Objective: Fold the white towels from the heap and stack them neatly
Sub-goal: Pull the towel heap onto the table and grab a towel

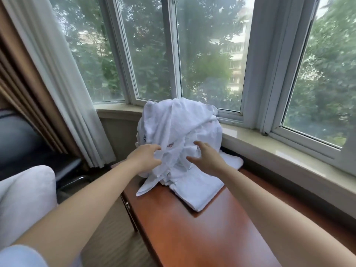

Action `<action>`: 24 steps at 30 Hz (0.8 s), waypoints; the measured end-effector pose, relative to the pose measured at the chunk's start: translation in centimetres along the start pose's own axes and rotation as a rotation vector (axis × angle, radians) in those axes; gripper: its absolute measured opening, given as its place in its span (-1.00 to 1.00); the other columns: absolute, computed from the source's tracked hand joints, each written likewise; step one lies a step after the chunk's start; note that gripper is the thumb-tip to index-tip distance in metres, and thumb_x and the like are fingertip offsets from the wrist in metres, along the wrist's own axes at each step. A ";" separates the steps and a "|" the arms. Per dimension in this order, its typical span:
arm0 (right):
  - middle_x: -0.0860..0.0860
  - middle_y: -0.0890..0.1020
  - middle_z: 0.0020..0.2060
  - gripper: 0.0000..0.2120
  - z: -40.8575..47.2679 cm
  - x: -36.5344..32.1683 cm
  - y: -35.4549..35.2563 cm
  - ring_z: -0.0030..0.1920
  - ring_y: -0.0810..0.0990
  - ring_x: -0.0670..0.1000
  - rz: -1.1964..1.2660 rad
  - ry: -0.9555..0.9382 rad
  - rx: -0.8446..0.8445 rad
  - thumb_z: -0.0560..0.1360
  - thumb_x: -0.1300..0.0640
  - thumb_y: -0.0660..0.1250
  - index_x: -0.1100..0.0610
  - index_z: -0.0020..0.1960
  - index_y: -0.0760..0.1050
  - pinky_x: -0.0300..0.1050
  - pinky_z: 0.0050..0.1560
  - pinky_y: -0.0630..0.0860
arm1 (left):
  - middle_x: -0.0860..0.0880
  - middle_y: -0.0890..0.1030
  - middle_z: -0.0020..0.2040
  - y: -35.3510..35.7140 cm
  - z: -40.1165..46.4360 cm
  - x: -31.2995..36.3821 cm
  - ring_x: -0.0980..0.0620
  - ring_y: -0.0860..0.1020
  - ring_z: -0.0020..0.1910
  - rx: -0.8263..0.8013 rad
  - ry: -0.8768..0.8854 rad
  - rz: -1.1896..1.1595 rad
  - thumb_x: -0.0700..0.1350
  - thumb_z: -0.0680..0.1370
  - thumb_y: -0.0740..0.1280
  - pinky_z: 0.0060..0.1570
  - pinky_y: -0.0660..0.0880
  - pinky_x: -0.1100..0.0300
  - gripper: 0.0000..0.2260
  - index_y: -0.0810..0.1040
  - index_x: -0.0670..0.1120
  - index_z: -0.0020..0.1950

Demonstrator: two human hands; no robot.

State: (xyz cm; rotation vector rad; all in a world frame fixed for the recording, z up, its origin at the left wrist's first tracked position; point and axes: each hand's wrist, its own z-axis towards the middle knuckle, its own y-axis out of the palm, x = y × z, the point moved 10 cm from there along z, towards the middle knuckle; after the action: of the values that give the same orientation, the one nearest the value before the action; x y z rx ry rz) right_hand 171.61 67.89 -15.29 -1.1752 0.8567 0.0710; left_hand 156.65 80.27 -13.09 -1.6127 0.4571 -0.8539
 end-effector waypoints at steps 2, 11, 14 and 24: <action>0.01 0.34 0.41 -0.35 1.9 0.1 0.8 0.27 0.45 0.04 0.028 0.012 -0.003 0.52 -0.14 0.32 0.00 0.52 0.18 -0.07 -0.13 0.51 | -0.04 0.40 0.43 0.0 2.1 -1.1 -0.01 0.42 0.34 -0.008 0.001 -0.014 -0.06 0.55 0.30 0.27 0.42 0.07 -0.52 0.34 -0.02 0.47; 0.03 0.36 0.43 -0.36 12.6 0.1 7.7 0.29 0.46 0.03 0.138 0.192 0.009 0.52 -0.12 0.33 0.03 0.51 0.20 -0.18 0.02 0.32 | -0.07 0.43 0.40 -0.7 14.9 -8.1 -0.04 0.46 0.30 -0.035 0.080 -0.065 -0.14 0.54 0.24 0.24 0.44 0.04 -0.55 0.38 -0.03 0.45; 0.09 0.41 0.39 -0.36 17.1 -0.4 9.5 0.20 0.52 0.03 0.225 0.279 0.055 0.52 -0.06 0.36 0.08 0.50 0.22 -0.26 0.03 0.40 | -0.09 0.42 0.41 -0.9 19.9 -10.5 -0.05 0.44 0.33 -0.065 0.119 -0.128 -0.18 0.54 0.20 0.29 0.41 0.03 -0.55 0.38 -0.04 0.45; 0.09 0.53 0.01 -0.66 25.1 -0.1 16.1 0.11 0.54 0.12 0.460 0.676 0.291 0.46 0.06 0.40 0.17 0.15 0.43 -0.13 -0.03 0.43 | -0.06 0.40 0.43 -0.5 30.7 -14.0 -0.03 0.39 0.37 -0.133 0.293 -0.205 -0.19 0.56 0.21 0.20 0.38 0.13 -0.54 0.35 -0.04 0.47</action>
State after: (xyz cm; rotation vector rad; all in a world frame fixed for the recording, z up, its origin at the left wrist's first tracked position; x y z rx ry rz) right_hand 177.82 95.45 -24.81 -0.7031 1.6663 -0.0806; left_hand 170.14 110.89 -17.58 -1.6825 0.5692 -1.2467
